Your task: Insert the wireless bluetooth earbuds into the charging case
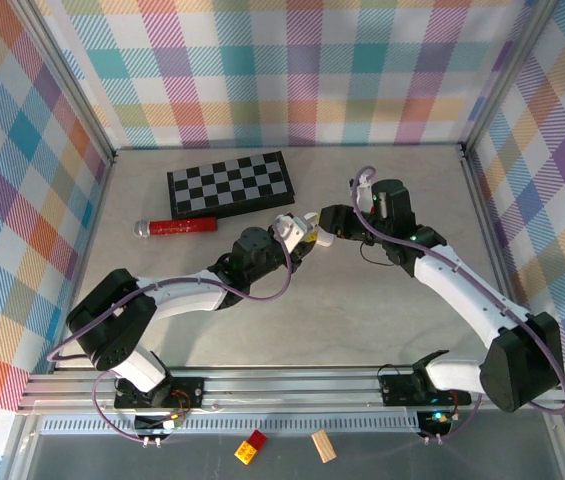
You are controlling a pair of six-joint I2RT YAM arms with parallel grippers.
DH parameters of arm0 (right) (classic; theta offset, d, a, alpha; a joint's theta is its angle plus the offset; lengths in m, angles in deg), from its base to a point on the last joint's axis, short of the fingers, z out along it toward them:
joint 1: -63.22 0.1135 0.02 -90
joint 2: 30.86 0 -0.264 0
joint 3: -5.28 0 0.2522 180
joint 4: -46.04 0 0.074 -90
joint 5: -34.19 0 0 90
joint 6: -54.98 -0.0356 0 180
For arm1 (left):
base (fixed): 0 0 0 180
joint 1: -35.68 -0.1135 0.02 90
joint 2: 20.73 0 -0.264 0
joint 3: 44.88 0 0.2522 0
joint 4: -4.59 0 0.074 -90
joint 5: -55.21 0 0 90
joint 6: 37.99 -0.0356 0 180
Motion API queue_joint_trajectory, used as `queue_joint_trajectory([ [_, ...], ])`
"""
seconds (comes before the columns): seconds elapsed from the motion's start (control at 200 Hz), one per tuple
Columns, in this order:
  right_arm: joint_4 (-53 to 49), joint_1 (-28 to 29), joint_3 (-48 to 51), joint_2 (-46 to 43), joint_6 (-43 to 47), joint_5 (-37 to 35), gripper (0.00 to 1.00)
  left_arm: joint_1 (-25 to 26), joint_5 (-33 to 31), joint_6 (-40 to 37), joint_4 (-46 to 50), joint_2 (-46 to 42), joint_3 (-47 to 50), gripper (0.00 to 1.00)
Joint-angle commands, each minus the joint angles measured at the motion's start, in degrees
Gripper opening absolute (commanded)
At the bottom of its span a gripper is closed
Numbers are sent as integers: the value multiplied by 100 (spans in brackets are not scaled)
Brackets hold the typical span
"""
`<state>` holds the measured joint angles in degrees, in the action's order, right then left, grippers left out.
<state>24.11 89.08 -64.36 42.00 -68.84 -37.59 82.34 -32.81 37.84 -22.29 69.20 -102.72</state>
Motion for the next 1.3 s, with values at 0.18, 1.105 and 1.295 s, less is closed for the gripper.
queue_joint_trajectory([
  [0.18,-279,-20,-116,35,34,140,19,78,66,72,-212,-126,-72,17],
  [1.105,-223,-20,-149,141,60,673,39,70,144,163,-223,-64,-121,17],
  [1.295,-434,-88,-130,-217,153,41,50,-65,470,10,-676,-46,182,17],
])
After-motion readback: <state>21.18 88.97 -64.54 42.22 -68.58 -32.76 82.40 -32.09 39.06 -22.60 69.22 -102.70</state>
